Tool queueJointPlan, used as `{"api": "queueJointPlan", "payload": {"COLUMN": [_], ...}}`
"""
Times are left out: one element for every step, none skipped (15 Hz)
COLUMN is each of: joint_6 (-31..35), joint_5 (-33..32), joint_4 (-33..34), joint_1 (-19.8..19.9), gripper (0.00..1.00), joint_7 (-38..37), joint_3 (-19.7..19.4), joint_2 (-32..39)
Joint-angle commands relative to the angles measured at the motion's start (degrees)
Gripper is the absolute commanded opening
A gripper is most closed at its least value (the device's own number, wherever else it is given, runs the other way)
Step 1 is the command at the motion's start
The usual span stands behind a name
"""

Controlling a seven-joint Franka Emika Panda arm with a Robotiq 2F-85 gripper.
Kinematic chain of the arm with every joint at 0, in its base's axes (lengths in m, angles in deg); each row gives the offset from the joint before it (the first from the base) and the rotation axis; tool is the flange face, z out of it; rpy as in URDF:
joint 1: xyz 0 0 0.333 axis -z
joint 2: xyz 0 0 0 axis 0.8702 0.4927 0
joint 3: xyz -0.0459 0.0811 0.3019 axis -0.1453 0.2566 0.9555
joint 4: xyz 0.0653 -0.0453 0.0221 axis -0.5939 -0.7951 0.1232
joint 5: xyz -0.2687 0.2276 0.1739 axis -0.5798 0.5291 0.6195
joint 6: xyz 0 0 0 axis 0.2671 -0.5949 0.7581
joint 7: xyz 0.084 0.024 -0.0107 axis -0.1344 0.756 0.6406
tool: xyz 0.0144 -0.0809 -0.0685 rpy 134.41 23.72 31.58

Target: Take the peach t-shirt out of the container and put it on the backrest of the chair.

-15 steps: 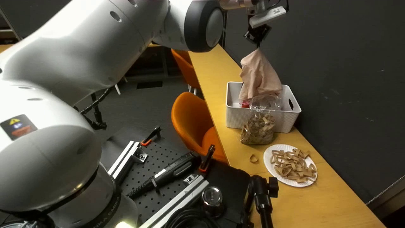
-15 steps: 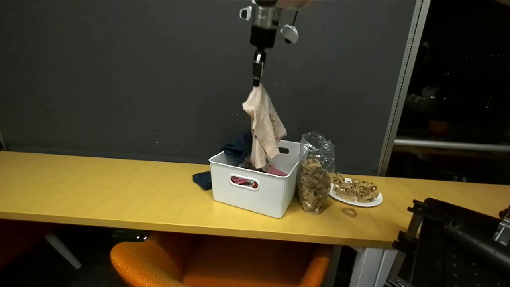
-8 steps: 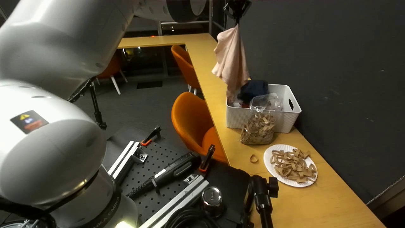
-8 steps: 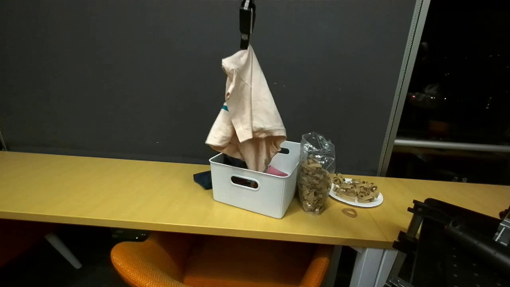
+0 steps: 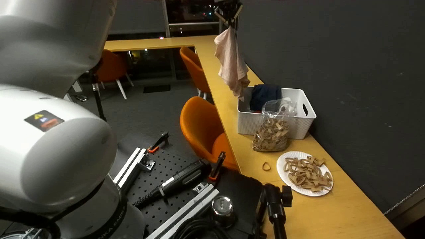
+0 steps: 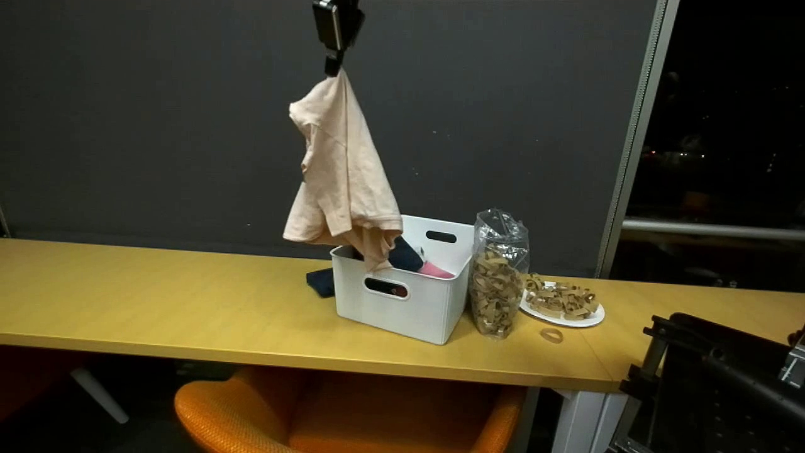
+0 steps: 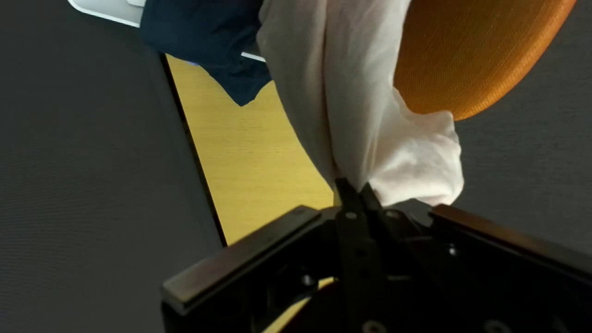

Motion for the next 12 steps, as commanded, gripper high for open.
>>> {"api": "queueJointPlan", "payload": {"joint_6": [13.1,16.4,18.5,19.7,21.0,22.1,22.4,23.4,23.7,25.4,27.3,29.7], "joint_5": [-5.1,-6.5,-8.1,-9.8,-11.6,-14.1,-16.2,-17.8,-19.2,-20.1,-21.5,-22.7], "joint_4": [-14.4,-17.5,-20.5,-23.1,-26.3,-29.3,-32.1,-35.0,-38.0,-41.1,-44.1,-47.3], "joint_1": [-5.1,-6.6,-8.4,-9.9,-12.1,-13.9,-15.6,-16.8,-18.1,-18.6,-19.5,-20.0], "gripper": [0.01,0.01,0.01,0.01,0.01,0.01,0.01,0.01,0.01,0.01,0.01,0.01], "joint_7": [-13.7,-18.2,-22.8,-27.3,-31.8,-36.5,-40.7,-44.5,-48.1,-50.7,-53.3,-55.6], "joint_3": [-3.4,-4.3,-5.5,-6.5,-8.2,-9.8,-10.9,-11.7,-12.4,-12.5,-12.9,-13.3], "joint_2": [-4.2,-4.5,-4.9,-5.2,-5.8,-6.3,-7.0,-7.4,-8.1,-8.5,-8.9,-9.0]}}
